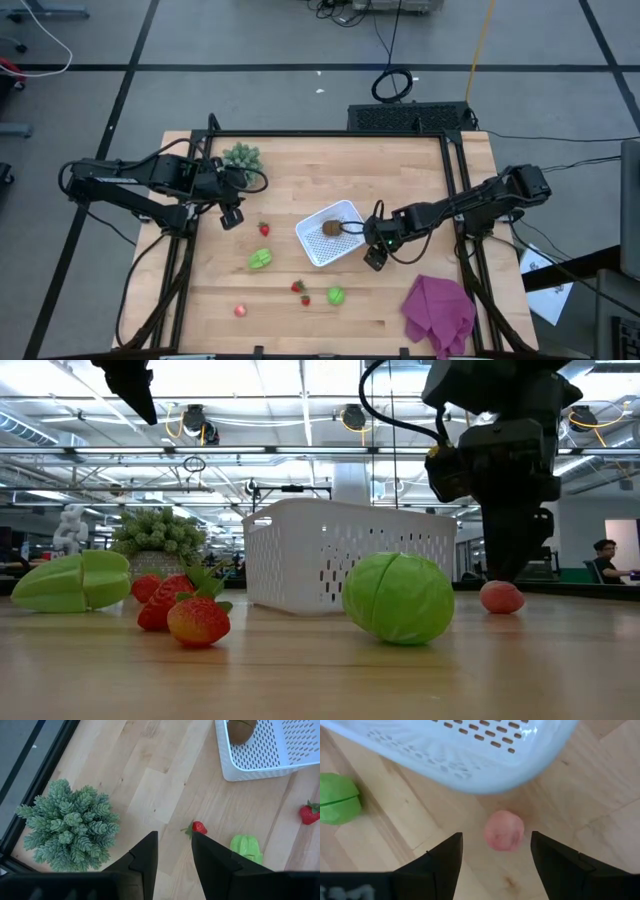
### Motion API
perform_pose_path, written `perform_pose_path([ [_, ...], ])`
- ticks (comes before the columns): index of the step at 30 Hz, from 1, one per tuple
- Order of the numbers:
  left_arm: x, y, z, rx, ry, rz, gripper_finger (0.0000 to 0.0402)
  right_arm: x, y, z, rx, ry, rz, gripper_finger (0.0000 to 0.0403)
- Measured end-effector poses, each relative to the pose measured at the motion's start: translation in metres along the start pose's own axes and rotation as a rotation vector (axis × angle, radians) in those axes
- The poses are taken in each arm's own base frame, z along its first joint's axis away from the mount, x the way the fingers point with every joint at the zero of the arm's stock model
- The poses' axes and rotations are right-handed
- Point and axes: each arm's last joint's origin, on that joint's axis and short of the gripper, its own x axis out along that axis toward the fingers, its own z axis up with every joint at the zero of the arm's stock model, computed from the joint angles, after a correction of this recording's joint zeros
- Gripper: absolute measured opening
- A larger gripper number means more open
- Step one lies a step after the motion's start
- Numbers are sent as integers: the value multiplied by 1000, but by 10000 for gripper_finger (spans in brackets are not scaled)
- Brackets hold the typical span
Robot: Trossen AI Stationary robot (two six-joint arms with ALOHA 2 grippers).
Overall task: Pick and placing Produce into tupperware
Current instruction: Put the top peach into the white bin
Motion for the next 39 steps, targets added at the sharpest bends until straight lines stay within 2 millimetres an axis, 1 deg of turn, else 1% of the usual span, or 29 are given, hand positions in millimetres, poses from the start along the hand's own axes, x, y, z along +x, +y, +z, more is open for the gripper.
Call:
perform_pose_path([
  [3, 0, 0, 0, 0, 0, 0, 124, 2, -3, 0, 0, 2, -7, 222],
  [8, 0, 0, 0, 0, 0, 0, 124, 8, -13, -6, 23, 22, -33, 222],
  [14, 0, 0, 0, 1, 0, 0, 124, 10, -12, -5, 14, 0, -7, 222],
  [25, 0, 0, 0, 1, 0, 0, 124, 9, -13, -3, 21, -13, -18, 222],
  [32, 0, 0, 0, 1, 0, 0, 124, 15, -21, -8, 52, -13, -43, 222],
  [39, 0, 0, 0, 1, 0, 0, 124, 17, -23, -8, 55, -34, -36, 221],
])
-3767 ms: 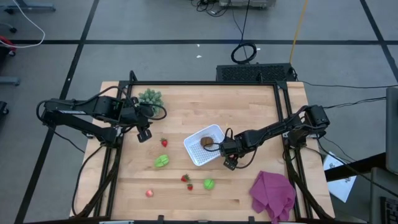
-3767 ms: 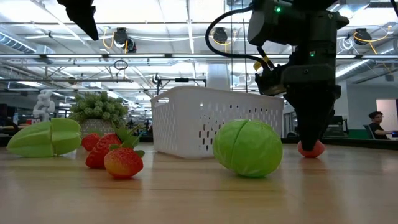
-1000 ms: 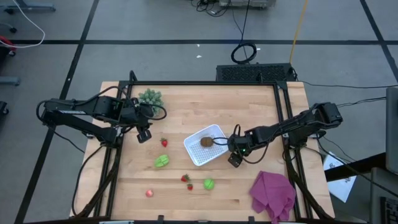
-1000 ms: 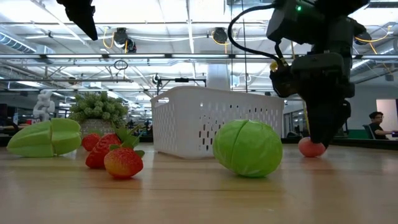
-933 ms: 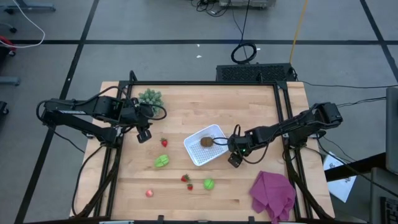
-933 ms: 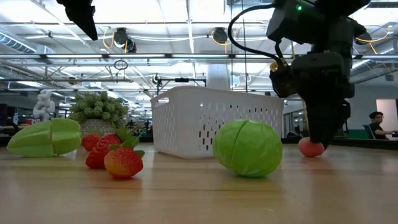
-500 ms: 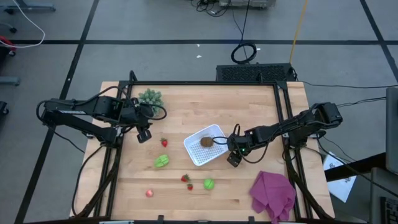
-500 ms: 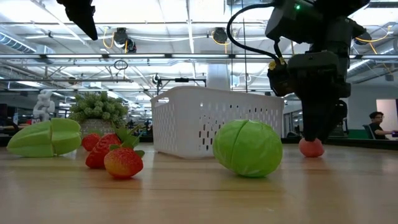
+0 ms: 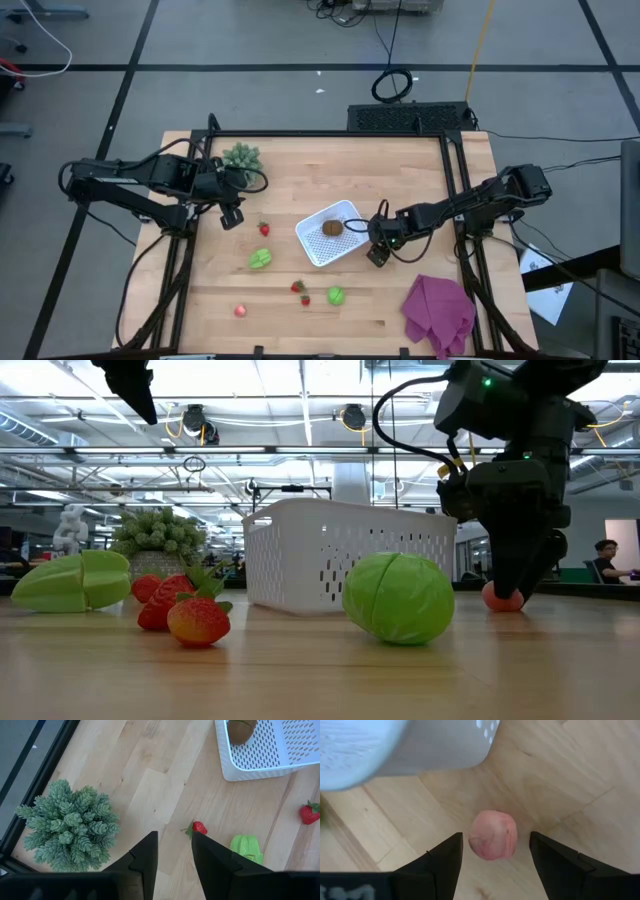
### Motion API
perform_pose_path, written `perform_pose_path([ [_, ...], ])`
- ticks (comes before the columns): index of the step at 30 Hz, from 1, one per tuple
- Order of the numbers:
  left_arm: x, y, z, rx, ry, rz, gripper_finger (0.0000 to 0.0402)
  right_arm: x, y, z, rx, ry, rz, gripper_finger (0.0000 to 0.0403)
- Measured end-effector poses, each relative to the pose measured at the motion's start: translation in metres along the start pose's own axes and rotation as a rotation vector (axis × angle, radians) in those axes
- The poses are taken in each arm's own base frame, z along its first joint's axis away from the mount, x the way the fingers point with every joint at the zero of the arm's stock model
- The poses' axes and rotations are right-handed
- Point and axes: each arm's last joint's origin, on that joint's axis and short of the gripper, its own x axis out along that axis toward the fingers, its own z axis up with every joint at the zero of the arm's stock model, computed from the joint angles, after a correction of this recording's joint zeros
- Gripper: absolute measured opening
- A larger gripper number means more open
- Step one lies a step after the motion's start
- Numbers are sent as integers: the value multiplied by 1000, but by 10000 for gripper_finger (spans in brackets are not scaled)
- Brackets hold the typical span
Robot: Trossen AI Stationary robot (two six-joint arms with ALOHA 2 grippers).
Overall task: Pick and placing Produce into tupperware
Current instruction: Put the top peach into the white bin
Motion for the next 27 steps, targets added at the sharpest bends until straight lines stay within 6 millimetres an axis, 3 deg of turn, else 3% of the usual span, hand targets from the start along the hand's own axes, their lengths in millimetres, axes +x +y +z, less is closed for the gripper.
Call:
perform_pose_path([
  [7, 0, 0, 0, 0, 0, 0, 124, 0, 0, 0, 0, -10, -9, 218],
  [19, 0, 0, 0, 0, 0, 0, 124, 1, -1, 0, -4, -14, -23, 144],
  [27, 0, 0, 0, 0, 0, 0, 124, 1, -1, 0, -4, -16, -17, 120],
])
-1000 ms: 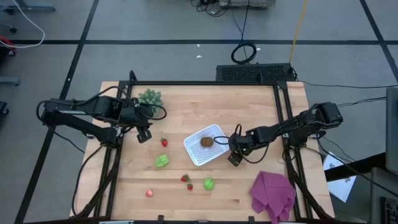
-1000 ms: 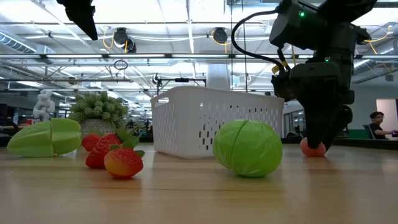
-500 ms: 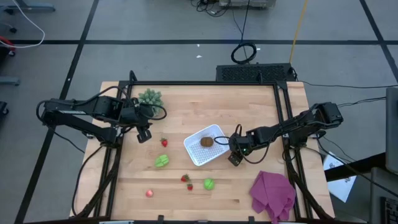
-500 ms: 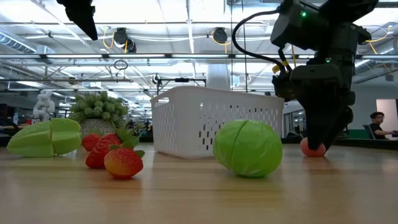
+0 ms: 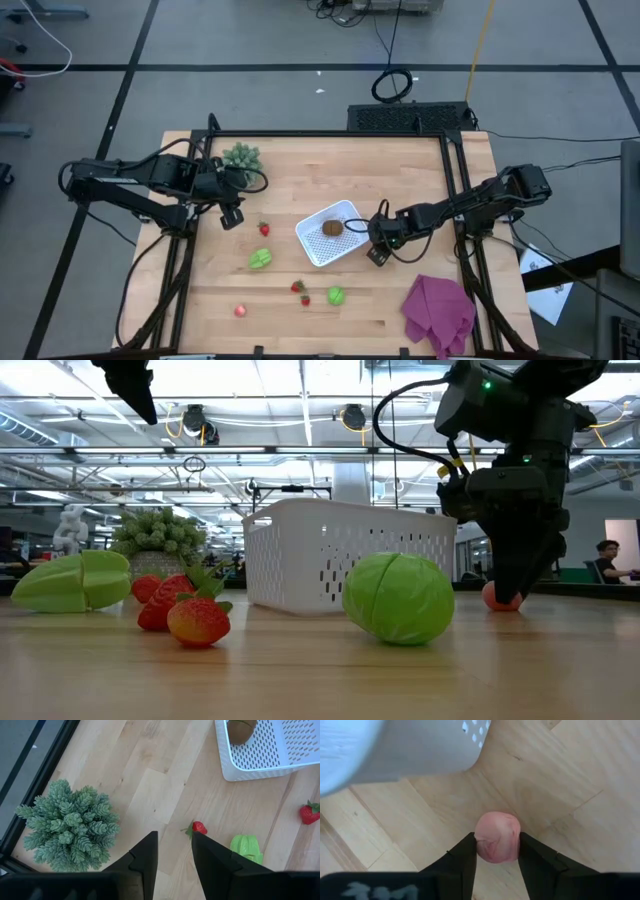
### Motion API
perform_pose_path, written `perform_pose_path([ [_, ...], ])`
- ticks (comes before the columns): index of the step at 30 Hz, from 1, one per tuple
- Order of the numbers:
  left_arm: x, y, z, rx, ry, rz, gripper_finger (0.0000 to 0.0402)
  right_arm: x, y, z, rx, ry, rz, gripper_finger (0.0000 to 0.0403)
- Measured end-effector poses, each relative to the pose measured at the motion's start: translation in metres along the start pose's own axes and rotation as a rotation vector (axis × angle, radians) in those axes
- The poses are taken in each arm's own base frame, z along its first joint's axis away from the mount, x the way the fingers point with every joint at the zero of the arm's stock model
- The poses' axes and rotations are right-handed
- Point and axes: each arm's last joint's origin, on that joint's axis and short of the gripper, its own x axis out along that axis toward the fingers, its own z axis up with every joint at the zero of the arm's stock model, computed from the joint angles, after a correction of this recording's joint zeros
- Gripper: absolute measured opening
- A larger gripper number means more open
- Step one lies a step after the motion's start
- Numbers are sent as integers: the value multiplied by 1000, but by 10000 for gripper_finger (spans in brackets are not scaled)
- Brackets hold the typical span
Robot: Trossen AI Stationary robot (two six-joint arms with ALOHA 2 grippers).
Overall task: Pick and placing Produce into tupperware
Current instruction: Put the top peach into the white bin
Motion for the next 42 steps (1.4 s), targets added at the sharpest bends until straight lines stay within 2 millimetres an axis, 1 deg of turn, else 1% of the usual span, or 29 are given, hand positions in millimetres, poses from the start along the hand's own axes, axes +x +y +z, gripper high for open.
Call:
perform_pose_path([
  [10, 0, 0, 0, -1, 0, 0, 124, -2, 0, -1, 1, 8, 8, 110],
  [15, 0, 0, 0, -1, 0, 0, 124, -12, -1, -3, 4, 10, 12, 110],
  [21, 0, 0, 0, -1, 0, 1, 124, -31, -6, -7, 45, 15, 5, 110],
  [27, 0, 0, 0, -1, 0, 0, 124, -50, -6, -8, 67, -29, 65, 110],
  [29, 0, 0, 0, -1, 0, 0, 124, -54, -2, -6, 59, -68, 119, 110],
  [35, 0, 0, 0, -1, -1, 0, 124, -65, 19, 9, -36, -247, 347, 110],
  [37, 0, 0, 0, -1, -1, 0, 124, -70, 24, 13, -63, -279, 381, 110],
  [42, 0, 0, 0, 3, -3, -1, 124, -78, 32, 19, -112, -310, 397, 109],
])
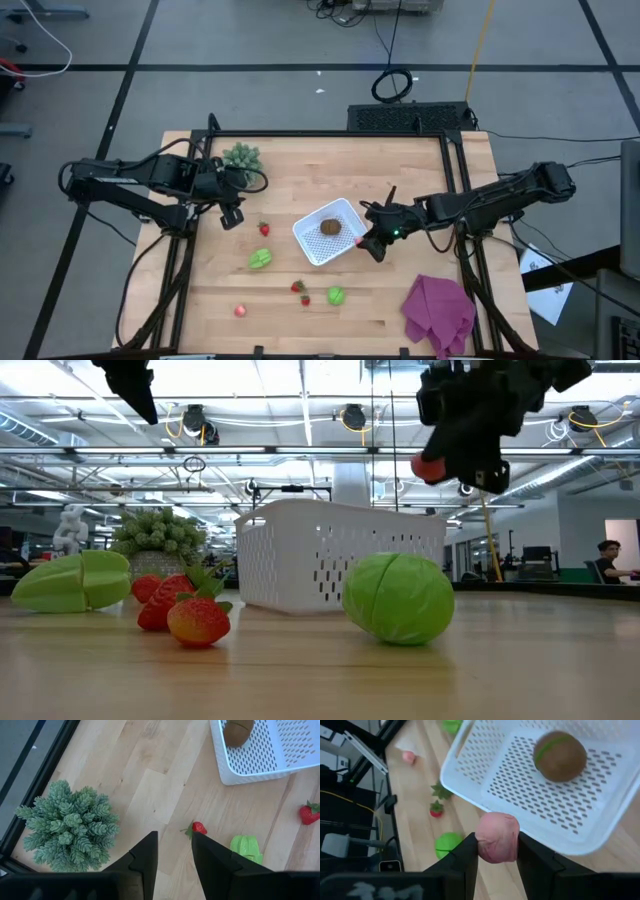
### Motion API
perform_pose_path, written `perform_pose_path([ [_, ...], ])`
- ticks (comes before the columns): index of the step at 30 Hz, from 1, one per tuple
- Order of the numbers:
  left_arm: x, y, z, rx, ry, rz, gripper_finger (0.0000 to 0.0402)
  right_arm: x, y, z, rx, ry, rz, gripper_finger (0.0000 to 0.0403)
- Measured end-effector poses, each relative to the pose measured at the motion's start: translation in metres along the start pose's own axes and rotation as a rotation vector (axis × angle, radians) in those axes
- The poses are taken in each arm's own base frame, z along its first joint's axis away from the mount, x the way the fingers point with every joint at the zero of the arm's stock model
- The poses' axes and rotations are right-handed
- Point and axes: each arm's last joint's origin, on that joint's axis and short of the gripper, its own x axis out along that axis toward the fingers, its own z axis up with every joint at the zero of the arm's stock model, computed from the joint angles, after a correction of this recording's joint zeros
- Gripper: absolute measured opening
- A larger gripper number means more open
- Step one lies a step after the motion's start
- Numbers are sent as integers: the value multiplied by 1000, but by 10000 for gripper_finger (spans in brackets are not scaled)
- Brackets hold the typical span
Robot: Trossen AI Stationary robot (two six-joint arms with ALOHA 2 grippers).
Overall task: Pick and placing Produce into tupperware
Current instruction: Put the top peach into the white bin
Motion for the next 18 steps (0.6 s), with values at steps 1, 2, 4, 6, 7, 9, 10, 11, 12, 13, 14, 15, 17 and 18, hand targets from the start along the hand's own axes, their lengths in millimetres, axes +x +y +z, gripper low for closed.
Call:
perform_pose_path([
  [1, 0, 0, 0, 3, -1, 0, 124, -1, 2, 2, -10, -7, 8, 110],
  [2, 0, 0, 0, 5, -1, 0, 124, -2, 5, 4, -19, -15, 15, 109],
  [4, 0, 0, 1, 4, -6, -1, 124, -4, 7, 8, -33, -28, 23, 109],
  [6, 0, -1, 1, 3, -14, -4, 124, -6, 7, 13, -44, -38, 18, 109],
  [7, 0, -1, 2, 5, -17, -5, 124, -6, 6, 16, -49, -47, 17, 109],
  [9, 0, -1, 3, 7, -28, -8, 124, -7, 4, 21, -56, -62, 10, 109],
  [10, 0, -1, 3, 9, -31, -10, 124, -6, 4, 23, -61, -59, 2, 109],
  [11, 0, -1, 3, 12, -34, -10, 124, -5, 3, 26, -69, -57, -3, 109],
  [12, 0, -2, 4, 15, -40, -12, 124, -4, 3, 30, -78, -44, -4, 109],
  [13, 0, -2, 4, 21, -45, -14, 124, -1, 3, 33, -89, -33, -9, 109],
  [14, 0, -2, 5, 24, -49, -16, 124, 2, 5, 38, -102, -27, -3, 109],
  [15, 0, -2, 5, 25, -50, -15, 124, 6, 7, 44, -116, -15, 6, 109],
  [17, 0, -2, 5, 26, -48, -14, 124, 15, 10, 54, -151, 42, -12, 109],
  [18, 0, -2, 5, 26, -48, -14, 124, 19, 13, 60, -174, 67, -32, 109],
])
